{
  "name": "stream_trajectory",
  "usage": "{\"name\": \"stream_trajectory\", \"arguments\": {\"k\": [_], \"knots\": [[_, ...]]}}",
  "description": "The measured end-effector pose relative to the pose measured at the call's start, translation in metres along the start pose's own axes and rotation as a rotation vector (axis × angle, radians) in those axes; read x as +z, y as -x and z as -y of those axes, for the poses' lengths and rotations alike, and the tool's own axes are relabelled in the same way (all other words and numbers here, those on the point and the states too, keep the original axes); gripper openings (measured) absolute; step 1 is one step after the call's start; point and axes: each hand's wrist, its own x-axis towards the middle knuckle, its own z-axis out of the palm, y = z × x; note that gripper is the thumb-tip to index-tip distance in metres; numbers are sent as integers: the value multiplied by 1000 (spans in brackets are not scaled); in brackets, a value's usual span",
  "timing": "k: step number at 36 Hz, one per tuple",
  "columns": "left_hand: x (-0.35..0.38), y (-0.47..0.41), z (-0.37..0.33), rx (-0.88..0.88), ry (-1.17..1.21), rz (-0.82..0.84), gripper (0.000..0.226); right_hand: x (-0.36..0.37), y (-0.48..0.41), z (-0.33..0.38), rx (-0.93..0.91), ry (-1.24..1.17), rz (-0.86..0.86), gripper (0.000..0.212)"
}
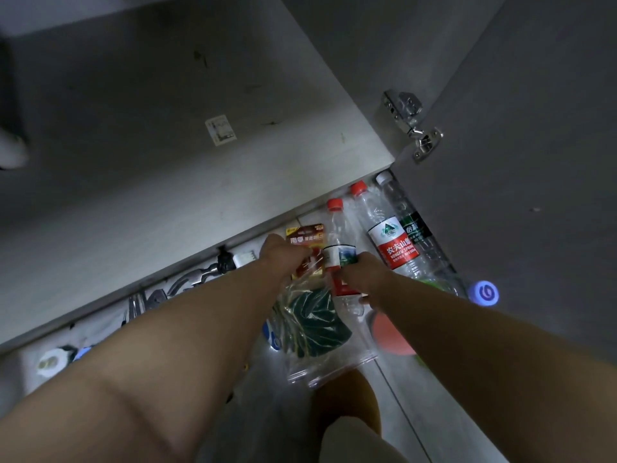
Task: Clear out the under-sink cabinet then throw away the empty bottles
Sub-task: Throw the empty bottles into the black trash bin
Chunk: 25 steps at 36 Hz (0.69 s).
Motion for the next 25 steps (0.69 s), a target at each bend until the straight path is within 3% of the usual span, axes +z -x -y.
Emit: {"name": "stream_trajectory", "arguments": {"k": [4,13,20,25], "knots": [[-2,4,-1,-32,119,56,20,-3,4,-1,25,-39,11,60],[2,25,-12,95,5,117,33,-1,22,4,-6,-41,-86,96],[-11,73,-38,330,-54,63,29,-17,67,16,-168,-91,-249,99],[-31,130,-60,397,61,44,34,-29,125,35,-386,-204,-290,83]]}}
